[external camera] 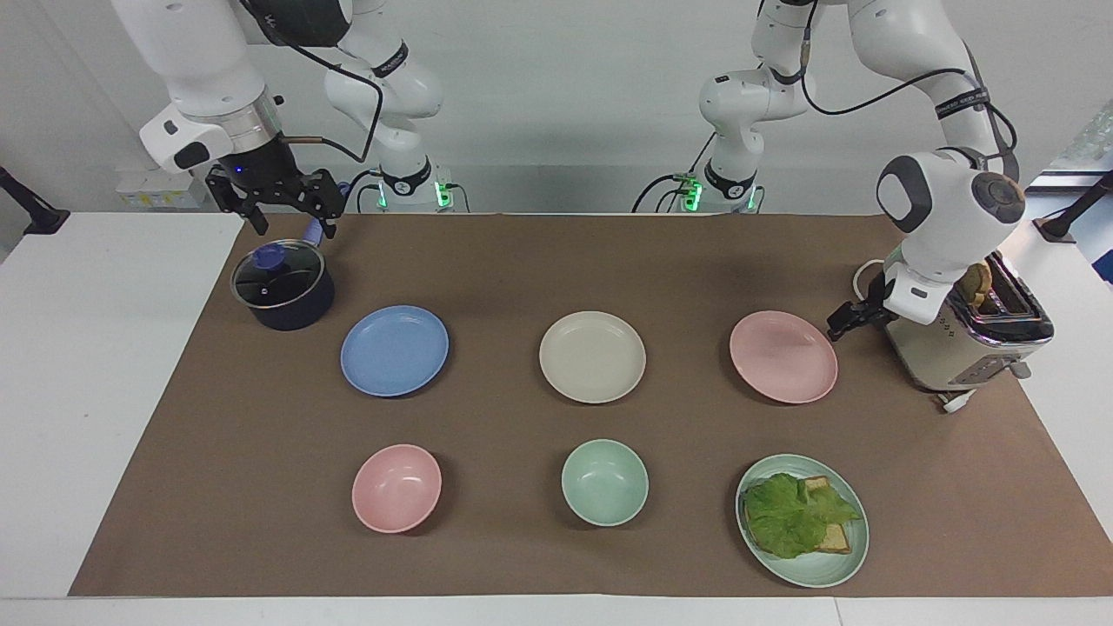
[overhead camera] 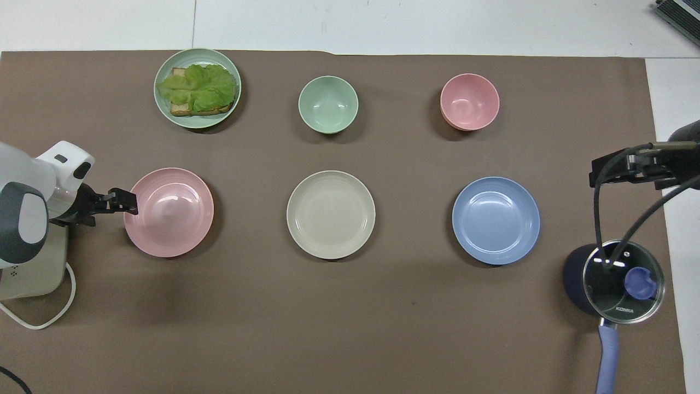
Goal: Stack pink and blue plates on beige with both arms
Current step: 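Reach the left gripper to the large pink bowl's rim and grasp it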
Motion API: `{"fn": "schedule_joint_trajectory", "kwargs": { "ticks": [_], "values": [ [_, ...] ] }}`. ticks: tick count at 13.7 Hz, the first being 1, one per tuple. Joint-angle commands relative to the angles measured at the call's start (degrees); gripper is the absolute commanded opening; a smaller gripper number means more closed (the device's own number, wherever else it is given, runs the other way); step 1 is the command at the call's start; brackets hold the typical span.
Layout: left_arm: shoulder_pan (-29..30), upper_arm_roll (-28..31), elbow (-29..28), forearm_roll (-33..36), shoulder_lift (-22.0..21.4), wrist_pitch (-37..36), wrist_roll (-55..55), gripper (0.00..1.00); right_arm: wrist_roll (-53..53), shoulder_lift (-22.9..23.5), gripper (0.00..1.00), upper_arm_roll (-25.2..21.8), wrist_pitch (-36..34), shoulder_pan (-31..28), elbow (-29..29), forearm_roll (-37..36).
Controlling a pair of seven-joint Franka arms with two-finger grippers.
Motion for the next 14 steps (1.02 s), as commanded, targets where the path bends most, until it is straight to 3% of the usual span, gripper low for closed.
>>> {"fn": "schedule_joint_trajectory", "kwargs": {
  "ticks": [1, 7, 8, 10, 11, 14],
  "values": [
    [-0.17, -0.2, -3.32, 0.77, -0.52, 1.69, -0.47, 1.0, -0.03, 0.07, 1.0, 0.34, 0.23, -0.71, 0.0, 0.32],
    [-0.61, -0.2, -6.06, 0.77, -1.04, 2.31, -0.65, 1.0, -0.03, 0.07, 1.0, 0.34, 0.23, -0.71, 0.0, 0.32],
    [-0.44, -0.2, -6.06, 0.77, -1.13, 1.7, -0.47, 0.71, -0.03, 0.07, 1.0, 0.34, 0.23, -0.71, 0.0, 0.32],
    [-0.7, -0.2, -5.8, 0.77, -1.04, 1.43, -1.6, 0.55, -0.03, 0.07, 1.0, 0.34, 0.23, -0.71, 0.0, 0.32],
    [-0.62, -0.2, -5.8, 0.77, -1.04, 1.43, -2.31, 0.37, -0.03, 0.07, 1.0, 0.34, 0.23, -0.71, 0.0, 0.32],
    [-0.61, -0.2, -5.45, 0.77, -0.87, 1.34, -1.7, 0.03, -0.03, 0.07, 1.0, 0.34, 0.23, -0.71, 0.0, 0.32]
  ]
}}
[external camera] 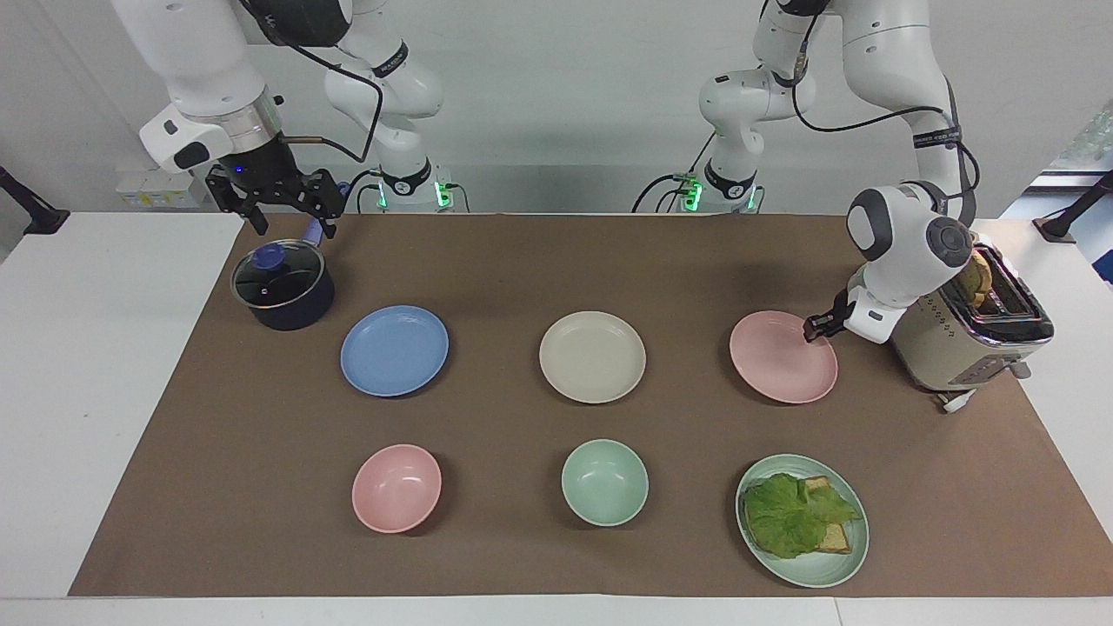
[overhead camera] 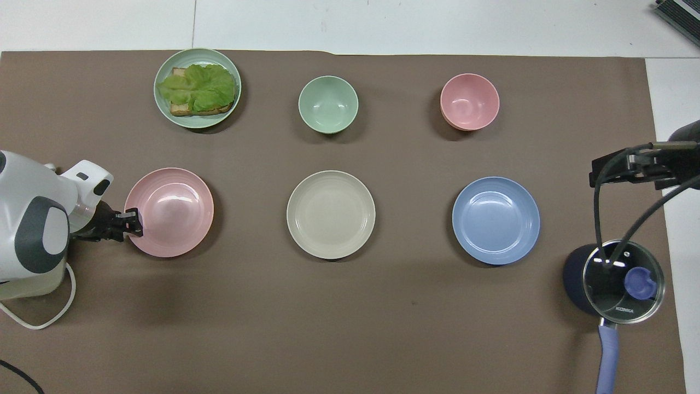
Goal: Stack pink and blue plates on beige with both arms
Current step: 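Reach the left gripper to the large pink bowl's rim and grasp it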
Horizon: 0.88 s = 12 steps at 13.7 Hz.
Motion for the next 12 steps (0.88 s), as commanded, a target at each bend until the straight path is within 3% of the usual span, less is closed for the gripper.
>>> {"fn": "schedule_joint_trajectory", "kwargs": {
  "ticks": [1, 6, 9, 12],
  "values": [
    [-0.5, 0.29, -0.44, 0.77, -0.96, -0.05, -0.87, 0.0, -0.03, 0.07, 1.0, 0.34, 0.23, -0.71, 0.0, 0.32],
    [-0.59, 0.11, 8.59, -0.19, -1.23, -14.87, -0.87, 0.0, -0.03, 0.07, 1.0, 0.34, 0.23, -0.71, 0.0, 0.32],
    [-0.68, -0.24, 15.45, -5.63, -1.4, -23.67, -2.18, 0.0, -0.03, 0.07, 1.0, 0.34, 0.23, -0.71, 0.0, 0.32],
    [-3.39, -3.22, 17.76, -8.53, -1.58, -25.82, -10.85, 0.0, -0.03, 0.07, 1.0, 0.34, 0.23, -0.71, 0.0, 0.32]
  ]
}}
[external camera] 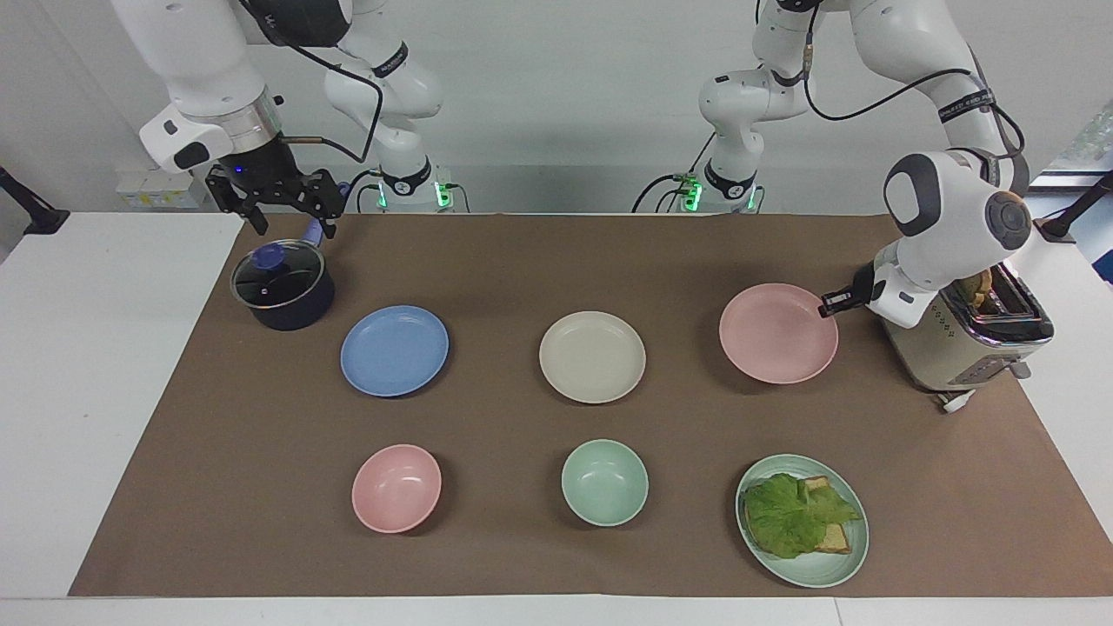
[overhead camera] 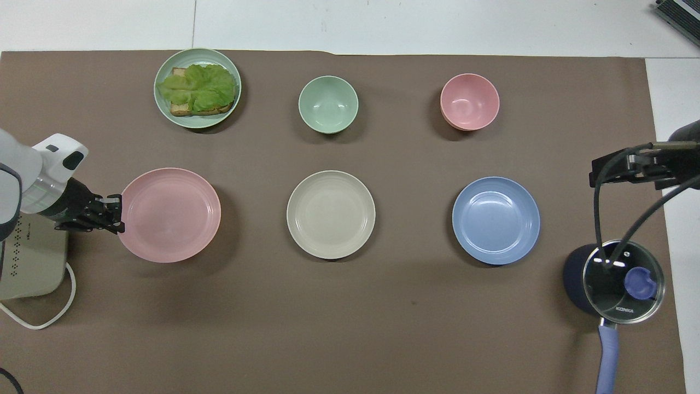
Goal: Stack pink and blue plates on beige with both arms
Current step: 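Carry the pink bowl with the left gripper onto the beige plate and release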
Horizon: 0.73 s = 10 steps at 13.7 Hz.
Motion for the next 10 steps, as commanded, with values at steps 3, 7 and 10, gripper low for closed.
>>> {"fn": "schedule_joint_trajectory", "kwargs": {
  "ticks": [3, 7, 10],
  "values": [
    [-11.52, -2.35, -0.36, -3.61, -0.4, 3.92, -14.56, 0.0, -0.03, 0.07, 1.0, 0.34, 0.23, -0.71, 0.0, 0.32],
    [-19.98, -2.35, -5.44, -5.11, 0.91, 15.51, -18.89, 0.0, -0.03, 0.07, 1.0, 0.34, 0.23, -0.71, 0.0, 0.32],
    [-23.15, -2.35, -7.48, -5.29, 3.02, 22.91, -18.81, 0.0, -0.03, 0.07, 1.0, 0.34, 0.23, -0.71, 0.0, 0.32]
  ]
}}
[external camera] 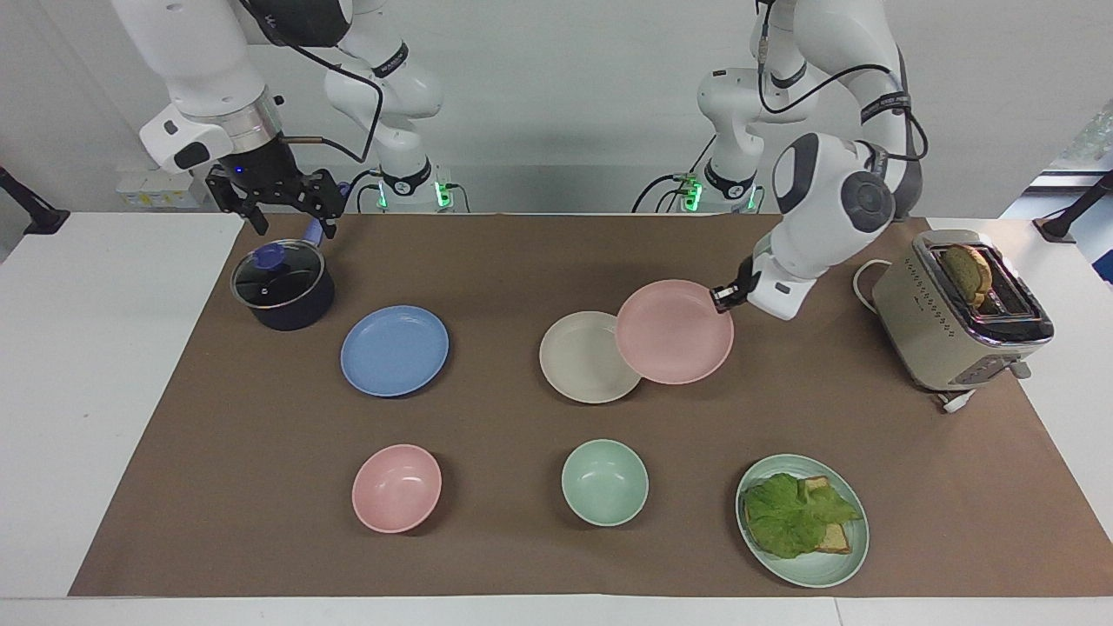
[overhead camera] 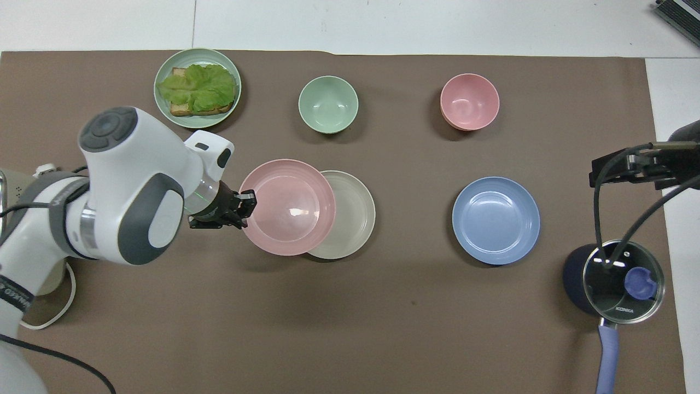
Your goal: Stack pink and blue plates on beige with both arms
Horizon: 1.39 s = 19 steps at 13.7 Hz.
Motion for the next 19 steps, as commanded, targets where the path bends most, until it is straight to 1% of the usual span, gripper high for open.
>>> {"fn": "schedule_joint_trajectory", "kwargs": {
  "ticks": [1, 2, 3, 4, 5, 6, 9, 11, 12, 15, 17, 18, 19],
  "values": [
    [-2.47, 1.05, -1.24, -1.71, 1.08, 5.57, 0.3, 0.0, -0.03, 0.07, 1.0, 0.34, 0.23, -0.71, 0.0, 0.32],
    [-3.69, 1.05, -1.16, -2.06, 1.96, 8.11, 0.22, 0.0, -0.03, 0.07, 1.0, 0.34, 0.23, -0.71, 0.0, 0.32],
    [-3.97, 1.05, -1.24, -2.07, 2.06, 9.1, 0.22, 0.0, -0.03, 0.07, 1.0, 0.34, 0.23, -0.71, 0.0, 0.32],
    [-3.97, 1.05, -1.24, -2.07, 2.06, 8.93, 0.74, 0.34, -0.03, 0.07, 1.0, 0.34, 0.23, -0.71, 0.0, 0.32],
    [-3.97, 1.05, -1.24, -2.07, 2.06, 8.93, 0.74, 0.89, -0.03, 0.07, 1.0, 0.34, 0.23, -0.71, 0.0, 0.32],
    [-3.97, 1.14, -1.16, -2.07, 2.06, 8.58, 0.66, 1.0, -0.03, 0.07, 1.0, 0.34, 0.23, -0.71, 0.0, 0.32],
    [-3.01, 1.49, -0.54, -1.19, 1.8, 4.55, 2.14, 1.0, -0.03, 0.07, 1.0, 0.34, 0.23, -0.71, 0.0, 0.32],
    [1.02, 1.76, 0.16, -0.06, 1.09, 1.21, 4.16, 1.0, -0.03, 0.07, 1.0, 0.34, 0.23, -0.71, 0.0, 0.32],
    [2.69, 1.76, 0.68, 2.48, 1.0, -0.28, 5.82, 1.0, -0.03, 0.07, 1.0, 0.34, 0.23, -0.71, 0.0, 0.32],
    [9.02, 1.76, 2.27, 8.81, 0.39, -0.65, 11.44, 1.0, 0.14, -0.28, 1.0, 0.17, -3.19, -0.71, -0.17, 0.23],
    [11.84, 1.93, 4.28, 10.84, -0.66, -2.04, 14.26, 1.0, -0.03, -0.28, 1.0, 0.16, -2.93, -0.8, -0.17, 0.32],
    [13.59, 1.93, 5.51, 13.12, -1.62, -3.88, 18.19, 1.0, -0.12, -0.28, 1.0, 0.16, -2.93, -0.71, -0.17, 0.32],
    [15.26, 2.02, 6.74, 13.31, -2.59, -5.47, 21.97, 1.0, -0.12, -0.28, 1.0, 0.16, -2.84, -0.71, -0.17, 0.32]
  ]
}}
